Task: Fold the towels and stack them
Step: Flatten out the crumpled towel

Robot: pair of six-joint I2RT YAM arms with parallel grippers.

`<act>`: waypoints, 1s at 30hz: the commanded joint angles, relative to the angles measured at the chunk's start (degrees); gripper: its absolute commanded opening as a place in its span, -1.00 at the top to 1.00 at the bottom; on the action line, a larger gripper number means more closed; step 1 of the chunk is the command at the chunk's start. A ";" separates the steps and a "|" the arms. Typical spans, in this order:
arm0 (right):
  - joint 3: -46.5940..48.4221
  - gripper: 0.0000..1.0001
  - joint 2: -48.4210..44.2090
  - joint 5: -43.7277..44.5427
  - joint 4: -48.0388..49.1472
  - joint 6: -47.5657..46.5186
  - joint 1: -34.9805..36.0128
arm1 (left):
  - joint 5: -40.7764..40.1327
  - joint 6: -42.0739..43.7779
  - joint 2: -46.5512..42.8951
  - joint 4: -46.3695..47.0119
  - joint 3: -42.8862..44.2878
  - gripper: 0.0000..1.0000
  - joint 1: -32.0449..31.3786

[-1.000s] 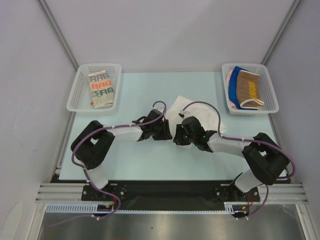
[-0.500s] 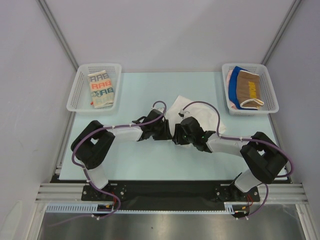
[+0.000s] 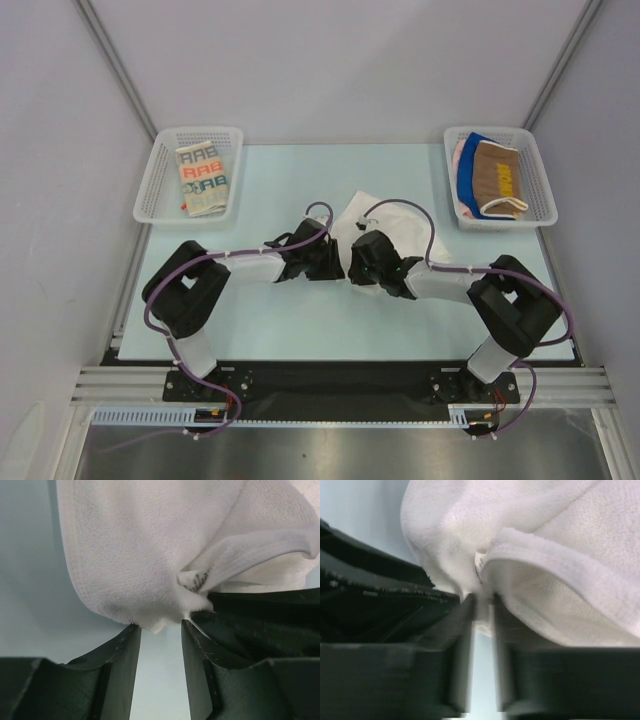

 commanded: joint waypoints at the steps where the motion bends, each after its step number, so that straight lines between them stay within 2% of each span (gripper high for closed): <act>1: 2.51 0.68 2.36 3.89 -1.54 1.03 0.53 | -0.06 0.37 1.82 -3.65 -1.71 0.10 0.06; 4: 1.63 0.97 1.93 4.95 -1.90 1.74 -0.25 | -0.50 0.64 1.29 -4.09 -1.80 0.07 0.06; 5: 1.28 1.00 1.93 4.95 -1.81 2.35 -0.87 | -0.94 0.55 1.03 -4.17 -1.88 0.03 0.14; 9: -1.70 1.00 1.58 -1.00 1.34 4.45 -4.91 | -1.21 0.38 0.33 -3.65 -2.85 -0.08 0.58; 14: -4.87 1.00 2.45 -6.82 4.34 6.66 -10.36 | 0.28 -0.24 0.41 -2.68 -3.55 -0.08 0.85; 21: -9.53 1.00 4.65 -20.43 13.47 11.66 -17.38 | 1.34 -1.47 0.24 -1.10 -4.26 0.01 1.20; 24: -10.67 1.00 5.80 -24.21 16.55 13.07 -18.89 | 1.08 -1.65 0.85 -1.36 -4.17 0.13 1.90; 30: -10.06 1.00 3.87 -28.27 17.88 15.36 -19.24 | -0.77 -0.59 3.22 -2.77 -1.19 0.11 2.08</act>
